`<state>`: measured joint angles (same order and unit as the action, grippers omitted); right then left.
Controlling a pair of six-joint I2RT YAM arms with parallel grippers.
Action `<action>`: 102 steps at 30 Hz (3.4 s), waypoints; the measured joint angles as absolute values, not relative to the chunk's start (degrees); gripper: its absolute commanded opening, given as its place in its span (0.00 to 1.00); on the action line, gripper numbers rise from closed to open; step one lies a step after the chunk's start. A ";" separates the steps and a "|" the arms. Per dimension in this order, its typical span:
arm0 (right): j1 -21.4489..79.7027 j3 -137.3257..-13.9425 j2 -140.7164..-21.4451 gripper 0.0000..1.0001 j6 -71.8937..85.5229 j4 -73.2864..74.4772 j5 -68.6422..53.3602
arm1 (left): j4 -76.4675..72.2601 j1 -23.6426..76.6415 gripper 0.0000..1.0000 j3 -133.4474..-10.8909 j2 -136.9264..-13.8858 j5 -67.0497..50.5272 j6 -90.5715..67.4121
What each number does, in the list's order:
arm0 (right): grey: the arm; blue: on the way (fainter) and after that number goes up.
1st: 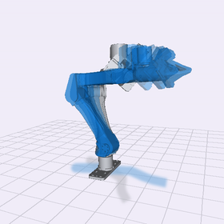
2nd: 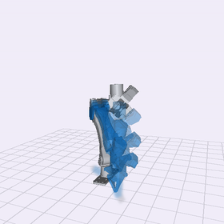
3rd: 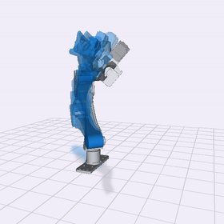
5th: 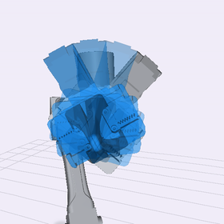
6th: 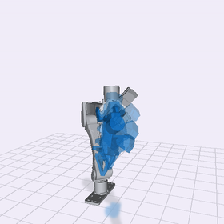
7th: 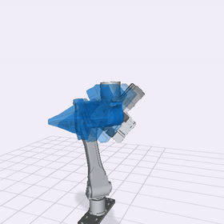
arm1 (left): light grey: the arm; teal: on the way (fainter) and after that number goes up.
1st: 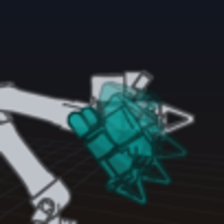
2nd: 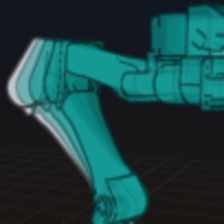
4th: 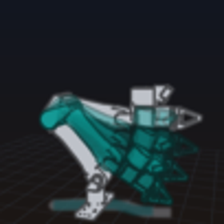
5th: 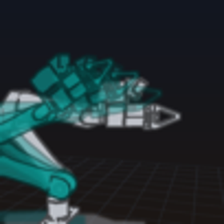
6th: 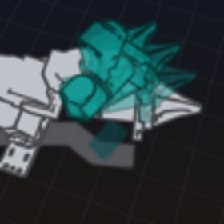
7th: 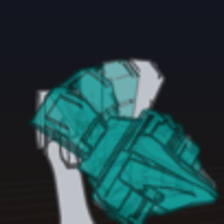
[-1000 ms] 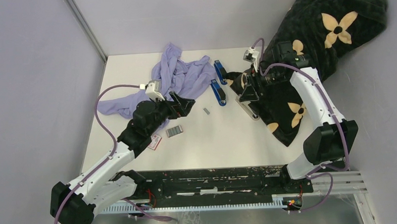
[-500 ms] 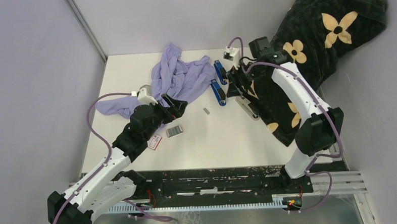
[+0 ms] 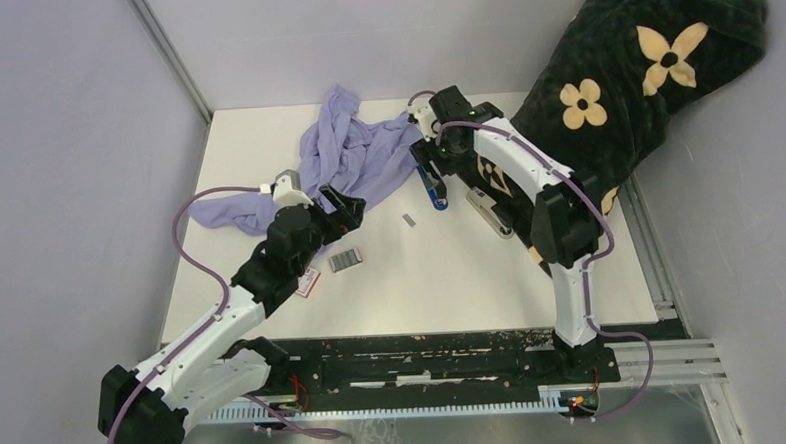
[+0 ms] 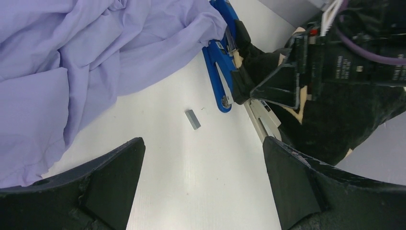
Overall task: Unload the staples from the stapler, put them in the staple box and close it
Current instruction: Pick up the stapler from the center of the board, then unload the staple at the center of the board.
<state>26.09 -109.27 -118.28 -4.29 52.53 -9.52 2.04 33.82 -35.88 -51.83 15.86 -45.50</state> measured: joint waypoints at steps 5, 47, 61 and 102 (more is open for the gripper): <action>27.42 -112.51 -124.05 0.73 -2.24 52.80 -5.54 | -0.03 33.82 1.00 -35.14 -51.83 16.62 -44.75; 25.56 -94.28 -112.60 0.01 2.35 47.53 -5.39 | -10.24 33.82 0.97 -29.56 -50.33 5.69 -42.89; 14.26 -77.34 -99.66 0.01 7.62 36.84 -30.33 | -21.41 33.82 0.97 -28.03 -54.74 -2.44 -44.73; 9.61 -71.40 -97.32 0.01 23.11 17.30 -58.59 | -44.38 33.82 0.98 -28.99 -65.93 -14.52 -53.69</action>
